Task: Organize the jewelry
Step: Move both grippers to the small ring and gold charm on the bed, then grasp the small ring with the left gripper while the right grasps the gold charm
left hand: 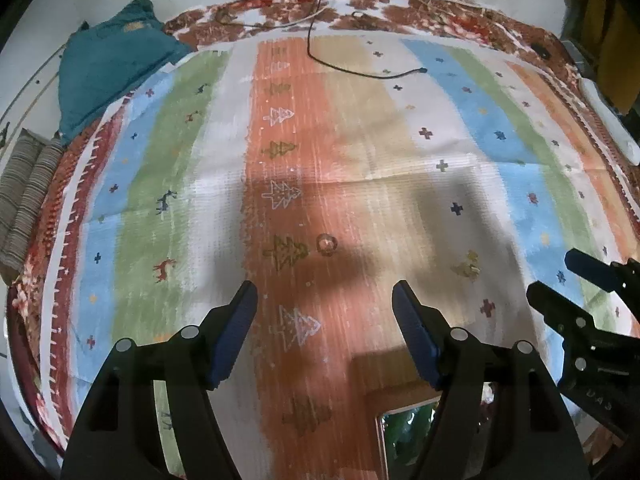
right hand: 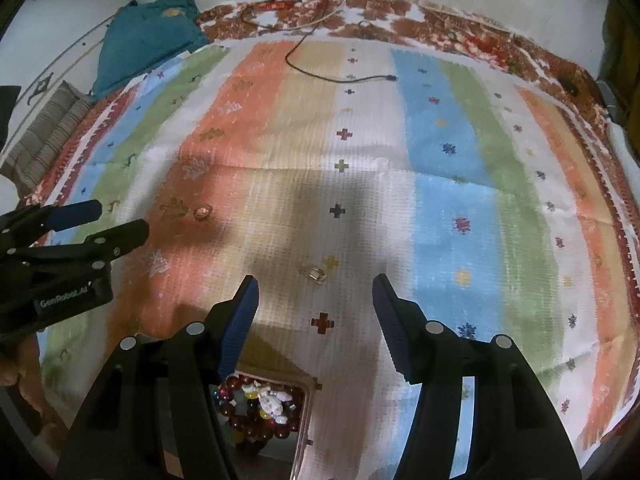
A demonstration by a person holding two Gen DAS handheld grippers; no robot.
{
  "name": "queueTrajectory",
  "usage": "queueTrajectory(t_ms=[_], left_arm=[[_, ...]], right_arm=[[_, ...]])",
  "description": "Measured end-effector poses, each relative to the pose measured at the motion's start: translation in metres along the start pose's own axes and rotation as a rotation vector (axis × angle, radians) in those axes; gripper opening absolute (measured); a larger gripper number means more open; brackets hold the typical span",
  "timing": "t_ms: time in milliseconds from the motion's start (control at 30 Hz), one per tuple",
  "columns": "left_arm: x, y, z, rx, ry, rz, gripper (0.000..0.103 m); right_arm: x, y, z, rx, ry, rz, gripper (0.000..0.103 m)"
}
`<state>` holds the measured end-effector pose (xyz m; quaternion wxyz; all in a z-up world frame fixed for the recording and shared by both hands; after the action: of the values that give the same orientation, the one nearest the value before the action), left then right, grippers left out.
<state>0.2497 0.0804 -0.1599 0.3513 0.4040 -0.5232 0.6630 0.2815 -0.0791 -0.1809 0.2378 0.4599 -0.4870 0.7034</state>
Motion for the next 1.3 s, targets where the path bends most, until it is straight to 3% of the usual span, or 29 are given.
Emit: queueTrajectory(t_ms=[900, 1000, 1133, 1200, 1300], left_arm=[[-0.083, -0.027, -0.011, -0.042, -0.008, -0.171, 0.063], [-0.095, -0.028, -0.012, -0.035, 0.003, -0.196, 0.055], [-0.107, -0.028, -0.013, -0.037, 0.001, -0.216, 0.053], [-0.111, -0.027, -0.013, -0.037, 0.004, -0.226, 0.045], [-0.115, -0.027, -0.011, -0.046, 0.001, -0.231, 0.044]], right_arm=[[-0.084, -0.002, -0.006, 0.043, 0.019, -0.197, 0.058], [-0.091, -0.002, -0.007, 0.038, 0.008, -0.215, 0.052], [-0.101, 0.0, -0.007, 0.039, 0.0, -0.243, 0.047], [-0.104, 0.0, -0.008, 0.043, -0.003, -0.25, 0.043], [-0.105, -0.001, -0.01, 0.053, -0.001, -0.252, 0.039]])
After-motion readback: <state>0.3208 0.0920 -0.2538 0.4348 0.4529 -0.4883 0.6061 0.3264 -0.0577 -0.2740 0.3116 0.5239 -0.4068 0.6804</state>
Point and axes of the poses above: each gripper's, at about its wrist camera, not at the fingertips, and x roughly against the way its jaws point, z to its right, y to its underside, the point moved 8 cm from there along -x, roughly the way its jaws point, and after that the axes turned 9 degrees about y, right-handed, at the moved point
